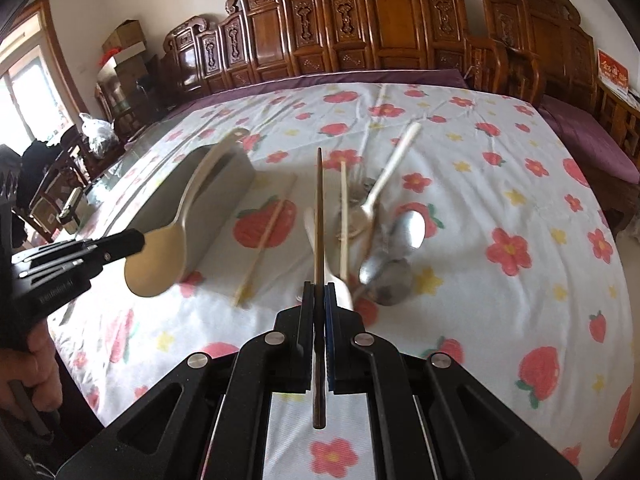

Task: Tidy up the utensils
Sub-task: 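Lower the white spoon into the metal tray and open the left gripper while the right carries the chopstick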

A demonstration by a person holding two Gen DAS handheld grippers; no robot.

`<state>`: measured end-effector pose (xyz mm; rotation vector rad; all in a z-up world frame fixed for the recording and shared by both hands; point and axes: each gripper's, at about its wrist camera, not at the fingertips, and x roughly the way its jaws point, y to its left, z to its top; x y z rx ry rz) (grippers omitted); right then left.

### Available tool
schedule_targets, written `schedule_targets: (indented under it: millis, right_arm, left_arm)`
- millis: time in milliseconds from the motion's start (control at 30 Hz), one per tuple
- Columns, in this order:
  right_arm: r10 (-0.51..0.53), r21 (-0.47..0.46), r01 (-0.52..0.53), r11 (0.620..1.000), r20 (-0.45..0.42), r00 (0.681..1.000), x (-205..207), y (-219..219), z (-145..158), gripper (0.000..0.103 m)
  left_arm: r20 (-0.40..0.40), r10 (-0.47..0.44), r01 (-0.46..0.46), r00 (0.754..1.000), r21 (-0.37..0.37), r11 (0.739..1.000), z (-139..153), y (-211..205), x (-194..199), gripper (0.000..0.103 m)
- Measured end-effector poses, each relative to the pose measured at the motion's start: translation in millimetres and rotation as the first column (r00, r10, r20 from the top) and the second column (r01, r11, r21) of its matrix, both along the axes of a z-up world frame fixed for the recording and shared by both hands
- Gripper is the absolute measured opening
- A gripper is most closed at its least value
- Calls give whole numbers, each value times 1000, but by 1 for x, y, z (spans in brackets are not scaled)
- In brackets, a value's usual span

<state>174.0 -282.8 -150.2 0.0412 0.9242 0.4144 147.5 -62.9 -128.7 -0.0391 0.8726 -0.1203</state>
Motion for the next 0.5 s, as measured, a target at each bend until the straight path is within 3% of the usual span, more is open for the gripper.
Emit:
schedule_targets:
  millis: [500]
  right_arm:
    - [73,29,-74,997,19,997,28,106,17,6]
  left_arm:
    - [20,60,-60,998,-6,998,2,87,27,1]
